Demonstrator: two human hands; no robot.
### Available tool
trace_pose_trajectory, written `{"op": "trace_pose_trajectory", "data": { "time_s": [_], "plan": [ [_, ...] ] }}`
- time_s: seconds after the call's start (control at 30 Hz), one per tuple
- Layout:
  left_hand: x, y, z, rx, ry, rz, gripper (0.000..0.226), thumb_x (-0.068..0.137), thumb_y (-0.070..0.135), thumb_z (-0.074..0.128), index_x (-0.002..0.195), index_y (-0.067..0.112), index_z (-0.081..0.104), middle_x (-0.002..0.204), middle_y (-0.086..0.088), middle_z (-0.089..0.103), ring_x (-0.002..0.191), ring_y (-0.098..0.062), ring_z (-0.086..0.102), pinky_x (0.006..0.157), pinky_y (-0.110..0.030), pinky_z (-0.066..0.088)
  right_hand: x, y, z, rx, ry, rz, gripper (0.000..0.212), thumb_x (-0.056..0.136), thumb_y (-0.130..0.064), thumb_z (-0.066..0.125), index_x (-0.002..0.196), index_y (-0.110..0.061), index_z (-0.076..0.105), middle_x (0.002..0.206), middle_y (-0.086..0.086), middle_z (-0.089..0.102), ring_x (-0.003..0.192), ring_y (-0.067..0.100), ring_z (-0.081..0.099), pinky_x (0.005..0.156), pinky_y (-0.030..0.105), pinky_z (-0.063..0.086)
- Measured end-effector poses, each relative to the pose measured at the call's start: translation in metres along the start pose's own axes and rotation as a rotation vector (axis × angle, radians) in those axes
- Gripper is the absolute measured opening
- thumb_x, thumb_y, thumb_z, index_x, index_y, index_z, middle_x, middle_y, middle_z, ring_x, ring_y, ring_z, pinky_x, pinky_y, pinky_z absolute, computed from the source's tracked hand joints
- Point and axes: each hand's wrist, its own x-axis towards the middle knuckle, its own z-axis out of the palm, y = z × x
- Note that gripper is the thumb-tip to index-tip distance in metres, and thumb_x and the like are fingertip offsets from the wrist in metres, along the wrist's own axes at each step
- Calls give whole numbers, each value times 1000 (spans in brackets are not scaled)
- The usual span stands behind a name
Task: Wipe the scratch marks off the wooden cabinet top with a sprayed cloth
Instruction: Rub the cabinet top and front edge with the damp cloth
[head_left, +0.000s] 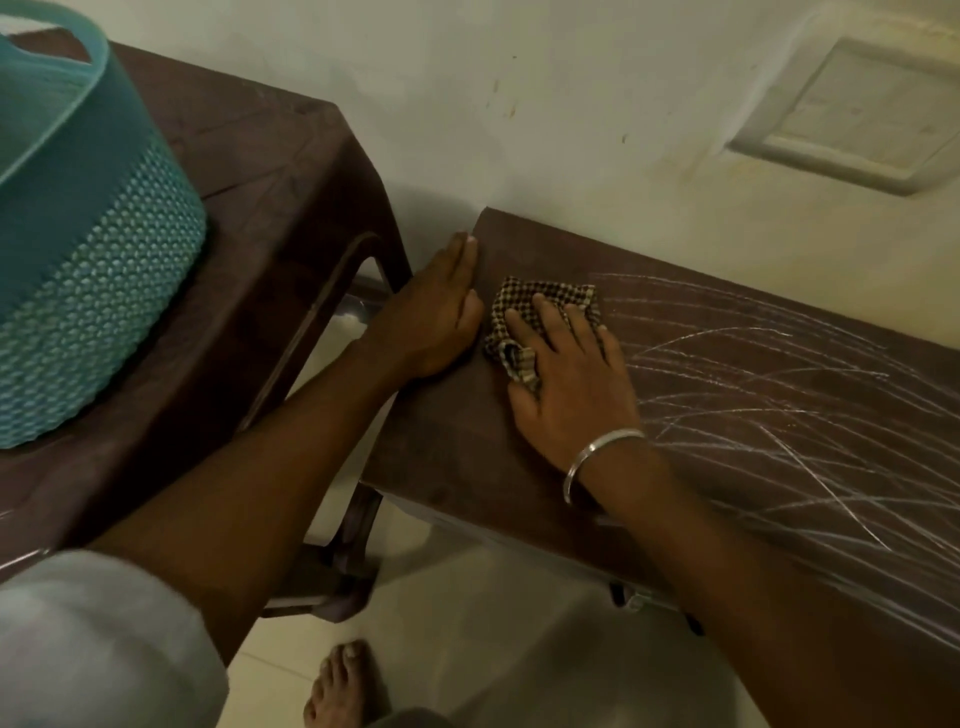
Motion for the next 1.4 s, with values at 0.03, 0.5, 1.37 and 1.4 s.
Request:
{"op": "trace_pose_trajectory", "data": {
  "time_s": [0.03,0.5,1.37,1.4],
  "plan": [
    [-11,5,2,55,6,8,63,107,31,27,159,9,1,168,-11,-4,155,-22,1,126,-36,7,10,3,0,11,-3,-11,63,90,-45,36,152,-34,25,161,-1,19,149,24,15,120,48,11],
    [-131,22,24,305,1,388,66,96,37,32,149,0,40,156,-23,36,147,-34,31,122,-49,25,64,21,-11,97,-133,-332,62,89,-41,37,150,-33,31,161,-3,22,148,23,18,120,45,12],
    [-132,16,37,602,294,628,48,96,35,37,113,2,68,116,-21,68,106,-37,64,103,-43,39,75,-5,-5,333,-211,-714,60,75,-2,59,132,-21,59,149,5,44,141,20,34,119,36,17],
    [-132,15,35,596,292,623,49,97,34,35,112,2,69,115,-21,68,105,-37,65,103,-43,37,89,0,-7,352,-186,-650,60,74,0,57,131,-19,60,149,8,44,140,23,36,119,41,21]
  ]
}}
